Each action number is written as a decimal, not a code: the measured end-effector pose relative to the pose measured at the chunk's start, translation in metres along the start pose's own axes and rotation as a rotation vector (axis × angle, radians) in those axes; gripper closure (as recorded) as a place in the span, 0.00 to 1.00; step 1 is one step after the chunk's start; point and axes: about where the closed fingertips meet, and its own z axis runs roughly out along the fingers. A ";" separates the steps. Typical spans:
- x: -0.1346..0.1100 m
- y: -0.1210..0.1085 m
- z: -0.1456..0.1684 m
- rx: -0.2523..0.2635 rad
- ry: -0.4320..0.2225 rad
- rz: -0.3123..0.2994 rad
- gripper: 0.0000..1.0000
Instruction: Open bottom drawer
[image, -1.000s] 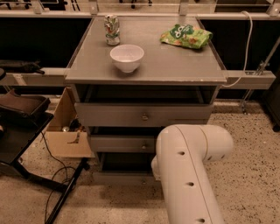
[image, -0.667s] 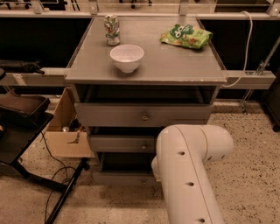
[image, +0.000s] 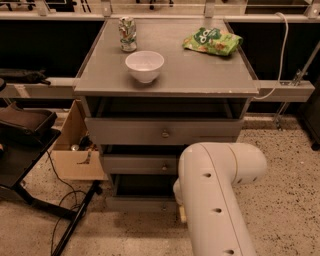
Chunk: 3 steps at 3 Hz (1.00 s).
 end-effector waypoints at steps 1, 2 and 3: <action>0.000 0.000 0.000 0.000 0.000 0.000 0.00; 0.001 0.008 0.019 -0.039 -0.012 0.035 0.17; 0.006 0.041 0.039 -0.145 -0.026 0.133 0.40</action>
Offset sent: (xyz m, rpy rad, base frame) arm 0.0049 -0.0130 -0.0859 0.0706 0.1770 -0.1423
